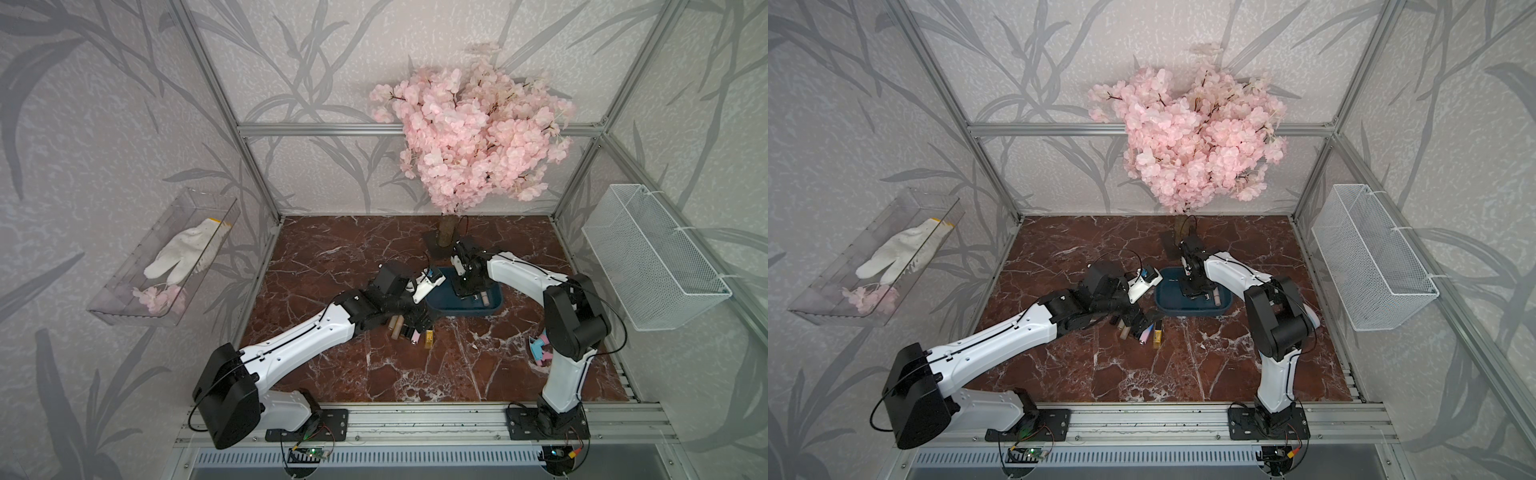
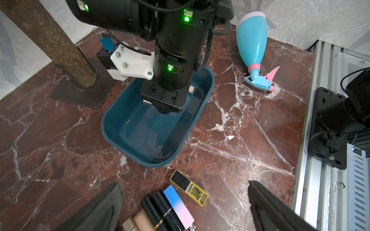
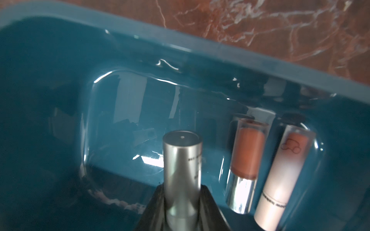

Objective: Put the lipstick into the storage box
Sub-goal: Place the lipstick in the storage box.

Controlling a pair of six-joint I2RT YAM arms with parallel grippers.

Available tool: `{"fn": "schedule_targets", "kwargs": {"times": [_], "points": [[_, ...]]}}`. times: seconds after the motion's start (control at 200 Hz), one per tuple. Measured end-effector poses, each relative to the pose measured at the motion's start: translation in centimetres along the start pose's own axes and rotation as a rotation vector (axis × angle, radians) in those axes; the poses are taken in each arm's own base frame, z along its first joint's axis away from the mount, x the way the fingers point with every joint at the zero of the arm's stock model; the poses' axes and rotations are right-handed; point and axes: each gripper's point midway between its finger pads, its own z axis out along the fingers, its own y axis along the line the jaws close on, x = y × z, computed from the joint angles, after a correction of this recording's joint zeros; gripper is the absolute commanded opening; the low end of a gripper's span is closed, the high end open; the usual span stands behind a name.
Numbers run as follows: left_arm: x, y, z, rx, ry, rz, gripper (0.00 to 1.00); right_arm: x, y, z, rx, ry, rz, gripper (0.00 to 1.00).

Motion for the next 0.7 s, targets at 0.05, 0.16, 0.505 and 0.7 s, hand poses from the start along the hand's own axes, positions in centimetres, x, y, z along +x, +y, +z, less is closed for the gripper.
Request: {"fn": "schedule_targets", "kwargs": {"times": [0.05,0.16,0.505,0.7], "points": [[0.1,-0.1,0.2,0.007,0.004,-0.001,1.0,-0.1,-0.2,0.1,0.003,-0.001,0.003,0.23],[0.4,-0.3,0.6,0.027,0.013,-0.004,1.0,-0.2,-0.6,0.4,0.012,0.001,0.011,0.23],[0.8,-0.8,0.8,0.055,0.019,-0.007,1.0,0.1,-2.2,2.0,0.049,0.021,0.035,0.25],[0.7,-0.9,0.8,0.063,0.018,-0.008,1.0,0.1,-3.2,2.1,0.075,0.021,0.049,0.26]]}}
